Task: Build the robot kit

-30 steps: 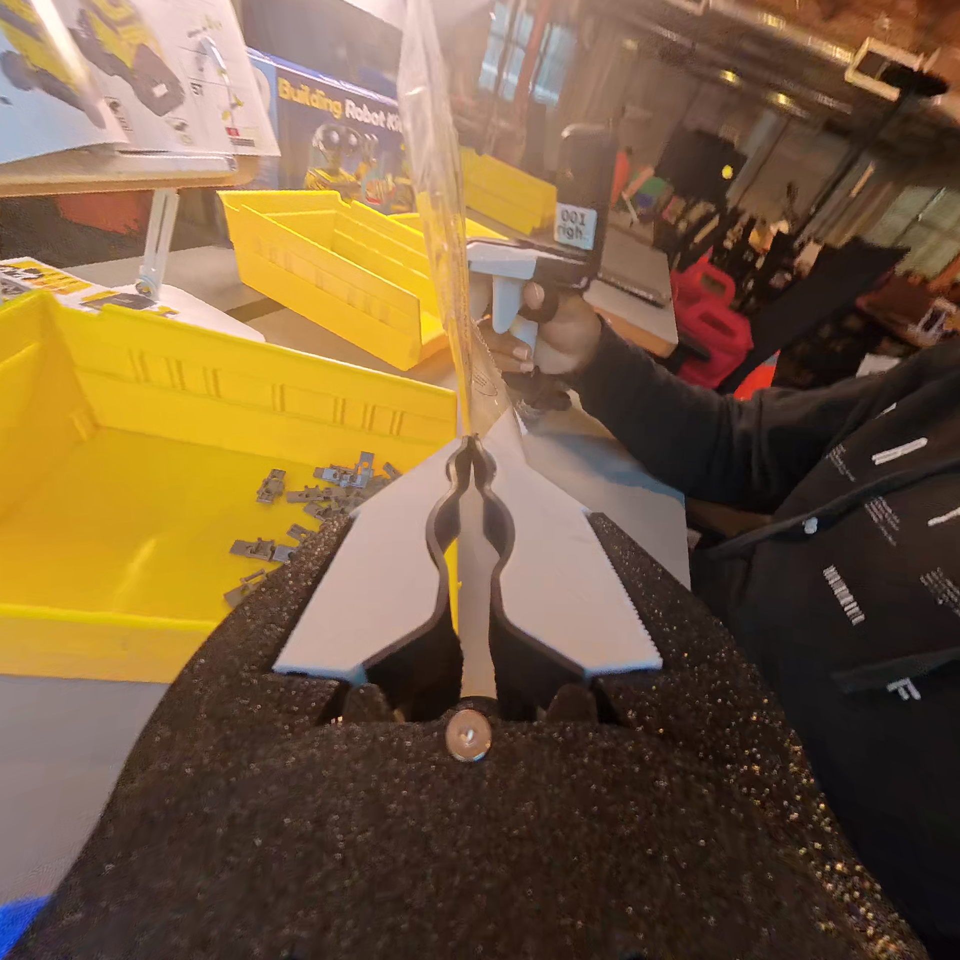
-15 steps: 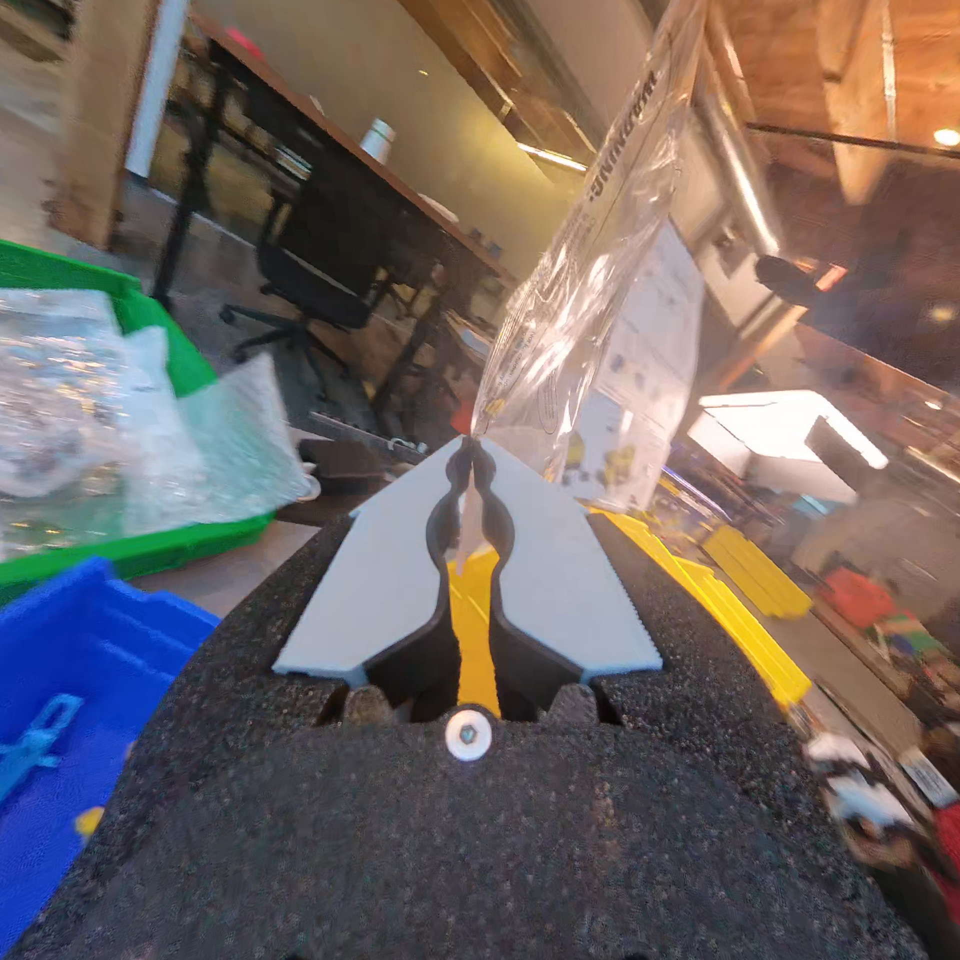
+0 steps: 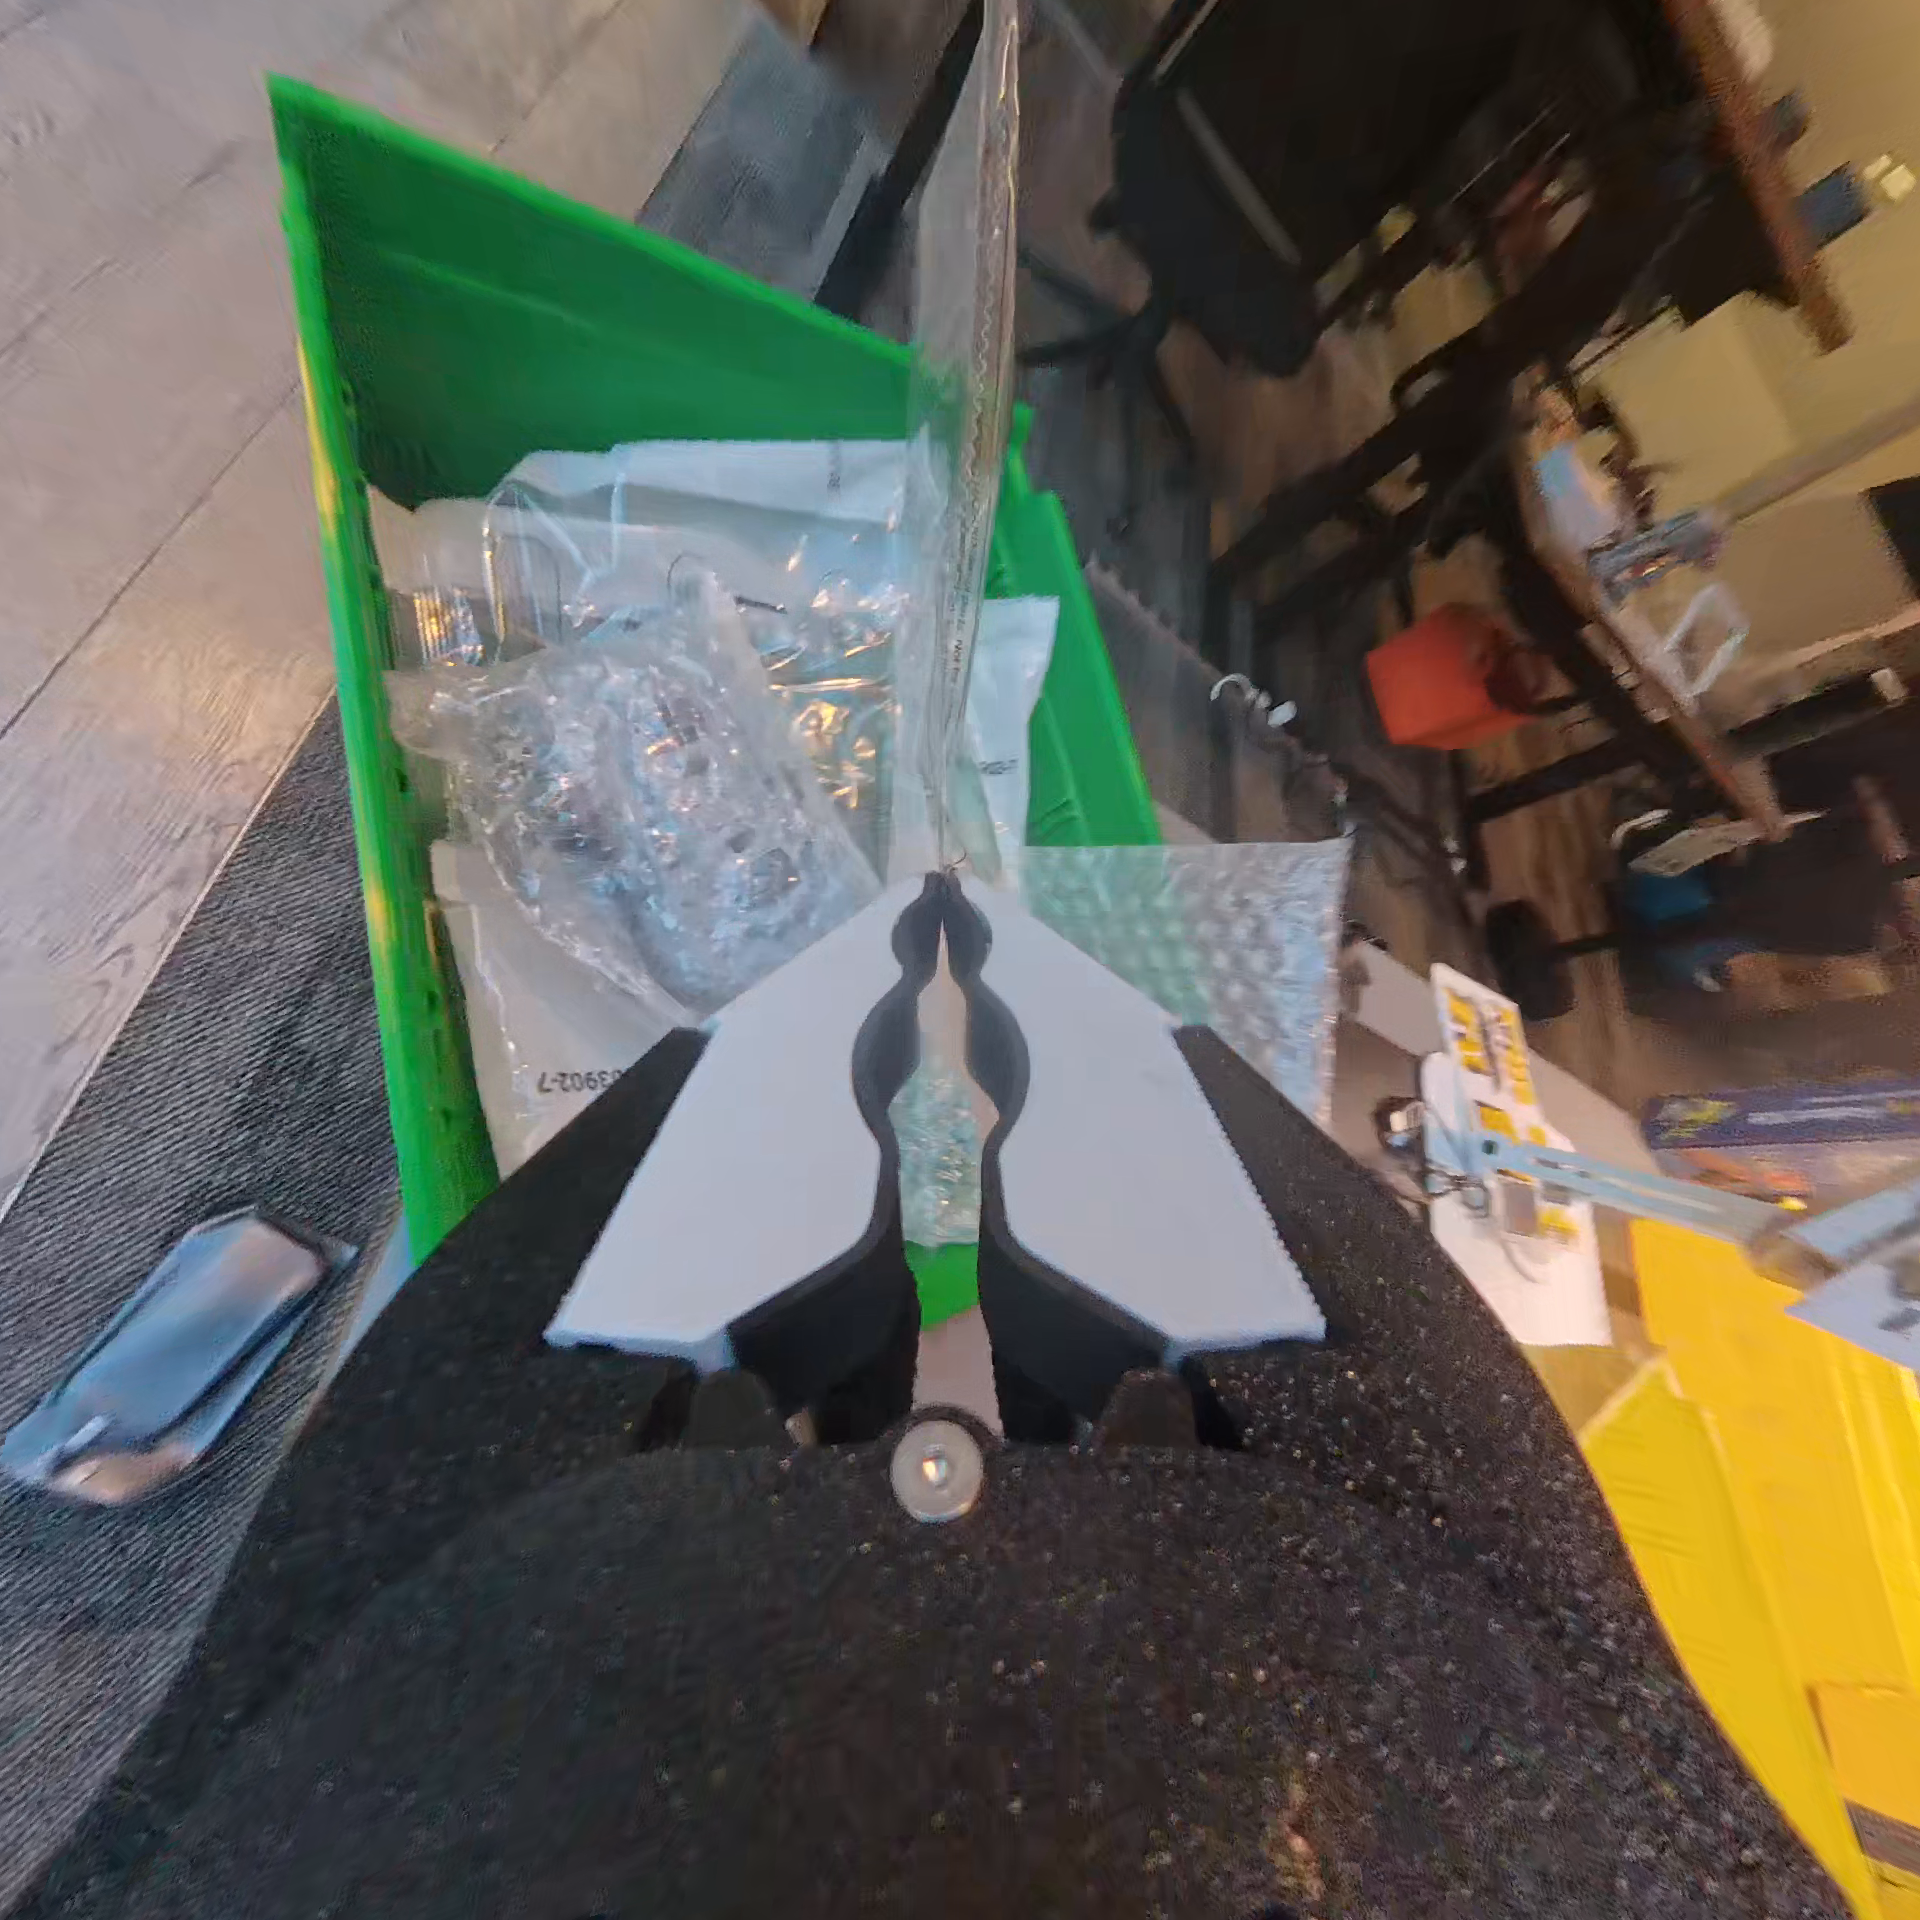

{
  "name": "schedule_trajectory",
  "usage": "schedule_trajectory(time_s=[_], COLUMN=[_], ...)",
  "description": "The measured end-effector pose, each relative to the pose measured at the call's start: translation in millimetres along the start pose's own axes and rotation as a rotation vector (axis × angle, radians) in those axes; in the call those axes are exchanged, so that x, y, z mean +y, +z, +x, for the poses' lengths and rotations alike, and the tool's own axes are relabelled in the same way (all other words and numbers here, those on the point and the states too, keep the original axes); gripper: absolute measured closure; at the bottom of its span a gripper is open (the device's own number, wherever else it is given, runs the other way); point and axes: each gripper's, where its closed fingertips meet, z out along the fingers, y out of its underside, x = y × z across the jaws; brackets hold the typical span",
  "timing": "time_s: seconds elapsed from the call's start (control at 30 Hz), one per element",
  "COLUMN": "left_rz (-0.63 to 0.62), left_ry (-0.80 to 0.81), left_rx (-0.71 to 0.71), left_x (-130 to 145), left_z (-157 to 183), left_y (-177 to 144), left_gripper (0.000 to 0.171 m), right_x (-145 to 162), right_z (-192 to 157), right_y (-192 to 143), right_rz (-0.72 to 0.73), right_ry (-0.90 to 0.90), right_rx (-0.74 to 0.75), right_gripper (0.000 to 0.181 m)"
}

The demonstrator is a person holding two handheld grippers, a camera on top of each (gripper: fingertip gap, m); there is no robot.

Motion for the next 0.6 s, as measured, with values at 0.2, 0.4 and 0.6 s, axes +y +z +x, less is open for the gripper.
schedule_trajectory(time_s=[0.2,0.4,0.6], left_rz=[-0.047,0.022,-0.101], left_ry=[0.147,0.415,0.772], left_rx=[-0.121,-0.142,0.251], left_x=[-5.3,-27.4,71.7], left_z=[-15.2,28.5,180.8], left_y=[22.5,-22.2,-92.5], left_gripper=[0.137,0.104,0.105], right_x=[1.6,7.4,14.0], right_z=[0.9,-8.4,-23.9], right_y=[9.3,14.6,16.8], right_rz=[-0.041,-0.079,-0.088], right_ry=[-0.017,-0.088,-0.157], right_rx=[-0.026,-0.061,-0.107], right_gripper=[0.164,0.163,0.162])
